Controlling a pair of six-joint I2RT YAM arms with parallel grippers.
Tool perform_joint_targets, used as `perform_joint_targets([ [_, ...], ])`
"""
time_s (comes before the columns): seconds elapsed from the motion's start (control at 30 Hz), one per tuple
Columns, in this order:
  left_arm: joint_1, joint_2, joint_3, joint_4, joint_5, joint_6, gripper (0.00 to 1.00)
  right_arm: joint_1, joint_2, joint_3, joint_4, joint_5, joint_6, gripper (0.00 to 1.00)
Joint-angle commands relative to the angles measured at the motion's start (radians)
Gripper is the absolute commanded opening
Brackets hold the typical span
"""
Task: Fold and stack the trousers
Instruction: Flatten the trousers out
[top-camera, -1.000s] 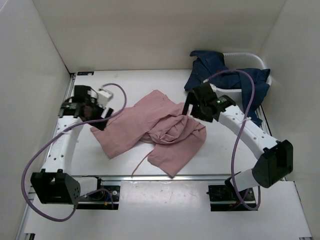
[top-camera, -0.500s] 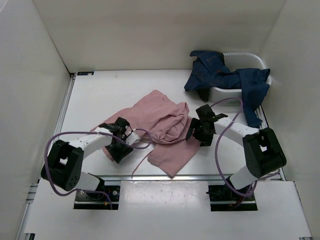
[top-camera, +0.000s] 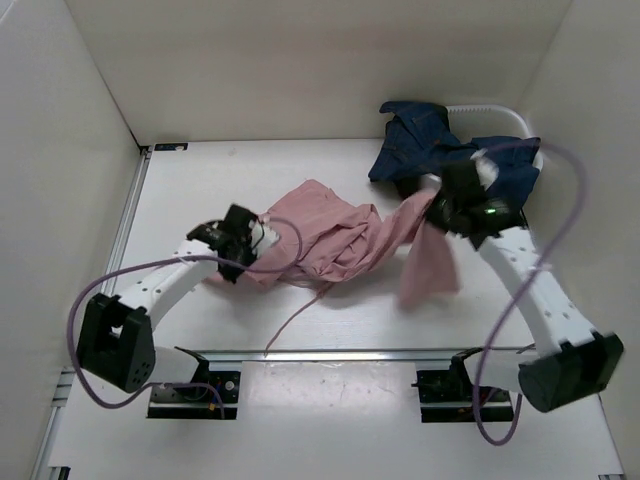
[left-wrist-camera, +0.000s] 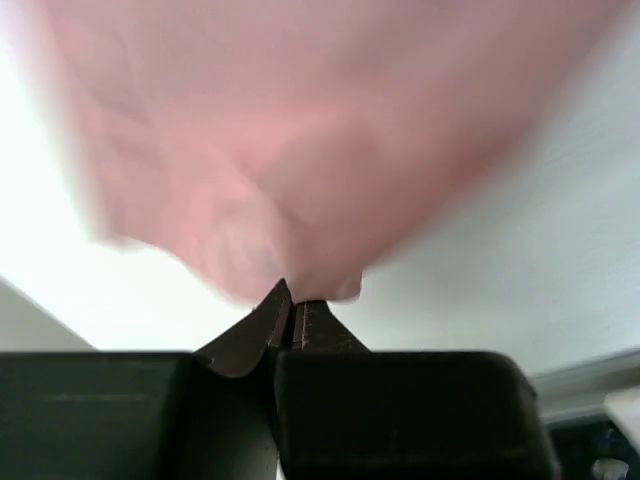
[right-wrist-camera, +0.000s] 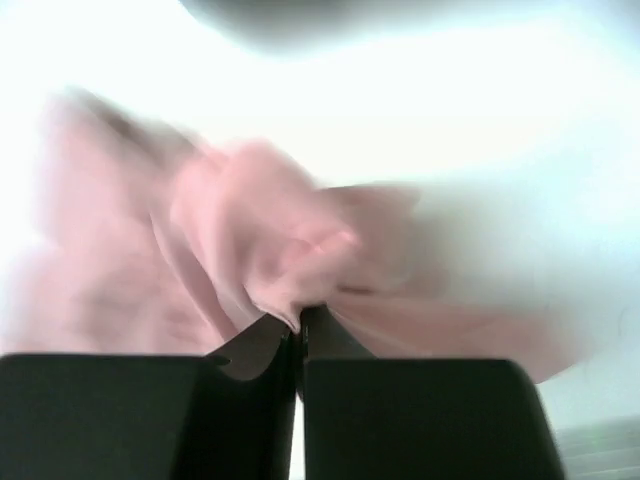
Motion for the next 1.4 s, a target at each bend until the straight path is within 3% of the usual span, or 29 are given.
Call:
perform_joint_targets([
  [0.0, 0.012, -0.076, 0.240, -0.063, 0.070, 0.021, 0.14, -0.001, -0.126, 0.391, -0.219, 0.380, -0.103, 0.00],
  [0.1, 0.021, -0.076, 0.404, -0.153, 0.165, 0.030, 0.14, -0.001, -0.135, 0.641, -0.195, 0.374, -0.236, 0.00],
  [0.23, 0.021, -0.067, 0.584, -0.244, 0.238, 0.052, 0.14, 0.020, -0.024, 0.837, -0.070, 0.083, -0.338, 0.00],
  [0.27, 0.021, -0.067, 0.610, -0.262, 0.251, 0.085, 0.14, 0.063, 0.021, 0.882, -0.070, -0.053, -0.338, 0.00],
  [0.33, 0.021, -0.084, 0.681, -0.325, 0.306, 0.121, 0.14, 0.152, 0.185, 0.976, -0.046, -0.108, -0.339, 0.00],
  [0.4, 0.021, -0.110, 0.714, -0.357, 0.337, 0.168, 0.14, 0.298, 0.414, 1.207, -0.068, -0.118, -0.387, 0.00],
  [0.5, 0.061, -0.170, 0.692, -0.379, 0.326, 0.179, 0.14, 0.360, 0.755, 1.521, -0.153, -0.326, -0.291, 0.00],
  [0.53, 0.075, -0.200, 0.667, -0.379, 0.326, 0.179, 0.14, 0.370, 0.797, 1.489, -0.085, -0.417, -0.252, 0.06],
  [0.6, 0.115, -0.229, 0.610, -0.370, 0.291, 0.179, 0.14, 0.379, 0.857, 1.382, -0.032, -0.623, -0.186, 0.37],
  [0.63, 0.129, -0.252, 0.555, -0.360, 0.277, 0.179, 0.14, 0.398, 0.895, 1.378, -0.106, -0.625, -0.204, 0.62],
  [0.67, 0.144, -0.265, 0.525, -0.348, 0.260, 0.179, 0.14, 0.398, 0.909, 1.406, -0.169, -0.609, -0.236, 0.75],
  [0.7, 0.161, -0.276, 0.494, -0.304, 0.237, 0.179, 0.14, 0.407, 0.909, 1.426, -0.221, -0.585, -0.270, 0.86],
  [0.73, 0.199, -0.286, 0.433, -0.278, 0.194, 0.179, 0.14, 0.407, 0.867, 1.426, -0.255, -0.532, -0.325, 0.88],
  [0.8, 0.243, -0.300, 0.377, -0.217, 0.154, 0.179, 0.14, 0.395, 0.764, 1.258, -0.241, -0.475, -0.365, 0.94],
  [0.93, 0.346, -0.245, 0.305, -0.074, 0.007, 0.188, 0.14, 0.331, 0.363, 0.827, -0.078, -0.321, -0.354, 0.99],
  [1.07, 0.596, -0.107, 0.416, -0.005, 0.041, 0.202, 0.14, 0.226, 0.088, 0.436, -0.066, -0.163, -0.246, 0.97],
  [1.17, 0.764, 0.077, 0.547, -0.005, 0.068, 0.156, 0.14, 0.130, -0.069, 0.092, -0.024, -0.244, -0.168, 0.85],
  [1.23, 0.799, 0.219, 0.697, -0.076, 0.097, 0.147, 0.14, 0.119, -0.137, -0.063, 0.048, -0.345, -0.119, 0.74],
  [1.3, 0.799, 0.322, 0.836, -0.182, 0.183, 0.135, 0.14, 0.119, -0.148, -0.263, 0.150, -0.422, -0.044, 0.77],
  [1.37, 0.799, 0.336, 0.856, -0.257, 0.260, 0.135, 0.14, 0.119, -0.148, -0.387, 0.273, -0.562, 0.028, 0.78],
])
